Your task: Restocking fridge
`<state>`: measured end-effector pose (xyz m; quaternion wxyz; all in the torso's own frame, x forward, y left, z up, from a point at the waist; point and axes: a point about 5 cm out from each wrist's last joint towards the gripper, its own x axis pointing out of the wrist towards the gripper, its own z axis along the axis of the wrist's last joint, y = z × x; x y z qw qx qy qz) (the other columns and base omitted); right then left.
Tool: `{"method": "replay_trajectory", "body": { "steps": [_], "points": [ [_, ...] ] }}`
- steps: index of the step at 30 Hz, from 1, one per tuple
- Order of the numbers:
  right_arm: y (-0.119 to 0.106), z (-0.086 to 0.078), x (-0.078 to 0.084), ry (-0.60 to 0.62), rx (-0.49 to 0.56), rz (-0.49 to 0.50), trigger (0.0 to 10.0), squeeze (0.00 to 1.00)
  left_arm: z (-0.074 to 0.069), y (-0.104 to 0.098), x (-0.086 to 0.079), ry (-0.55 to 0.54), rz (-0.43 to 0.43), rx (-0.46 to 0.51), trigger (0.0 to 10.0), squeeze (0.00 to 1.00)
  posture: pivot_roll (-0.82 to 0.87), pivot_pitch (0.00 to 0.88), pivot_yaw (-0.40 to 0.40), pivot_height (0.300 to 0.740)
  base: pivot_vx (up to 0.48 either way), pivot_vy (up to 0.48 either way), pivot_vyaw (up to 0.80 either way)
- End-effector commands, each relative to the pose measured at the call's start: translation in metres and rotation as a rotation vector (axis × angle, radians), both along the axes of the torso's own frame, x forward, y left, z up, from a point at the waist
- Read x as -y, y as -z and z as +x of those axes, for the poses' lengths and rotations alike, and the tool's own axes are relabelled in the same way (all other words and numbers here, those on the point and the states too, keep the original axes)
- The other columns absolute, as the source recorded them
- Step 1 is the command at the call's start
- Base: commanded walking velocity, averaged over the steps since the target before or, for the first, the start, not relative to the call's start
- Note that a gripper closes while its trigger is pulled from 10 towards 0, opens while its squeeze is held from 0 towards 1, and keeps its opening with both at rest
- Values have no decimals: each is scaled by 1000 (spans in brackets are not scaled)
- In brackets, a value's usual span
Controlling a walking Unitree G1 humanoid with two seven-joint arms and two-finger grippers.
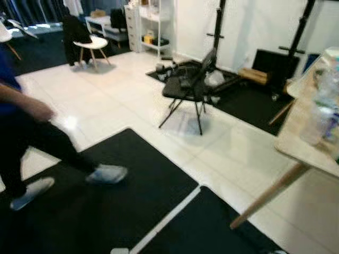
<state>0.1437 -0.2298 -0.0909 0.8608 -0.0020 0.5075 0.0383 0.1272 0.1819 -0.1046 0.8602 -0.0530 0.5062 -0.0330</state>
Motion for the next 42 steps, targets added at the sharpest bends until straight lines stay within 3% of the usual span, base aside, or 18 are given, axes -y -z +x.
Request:
{"method": "replay_trajectory", "body": {
  "steps": [1, 21, 25, 28, 33, 42],
  "points": [
    [2, -8, 7, 6, -27, -19, 10000, 0, -6, 2, 4, 6, -9, -25, 10000, 0, -78, 24, -4, 740, 322, 0, 0],
    [-1, -3, 3, -27, 15, 35, 10000, 0, -5, 2, 3, 7, -9, -21, 10000, 0, -77, 21, -1, 740, 315, 0, 0],
    [-1, -4, 2, -34, 11, 44, 10000, 0, -6, 2, 2, 6, -8, -23, 10000, 0, -77, 21, -1, 740, 309, 0, 712],
    [-1, -4, 2, -26, 13, 43, 10000, 0, -6, 2, 2, 6, -7, -25, 10000, 0, -77, 22, -1, 740, 311, 0, 712],
    [1, -8, 8, -13, -21, -42, 10000, 0, -7, 3, 2, 6, -7, -29, 10000, 0, -77, 22, -1, 740, 312, 0, 138],
    [2, -11, 8, 9, -50, -27, 10000, 0, -7, 3, 3, 8, -6, -31, 10000, 0, -79, 20, -2, 740, 311, 0, -178]
  ]
}}
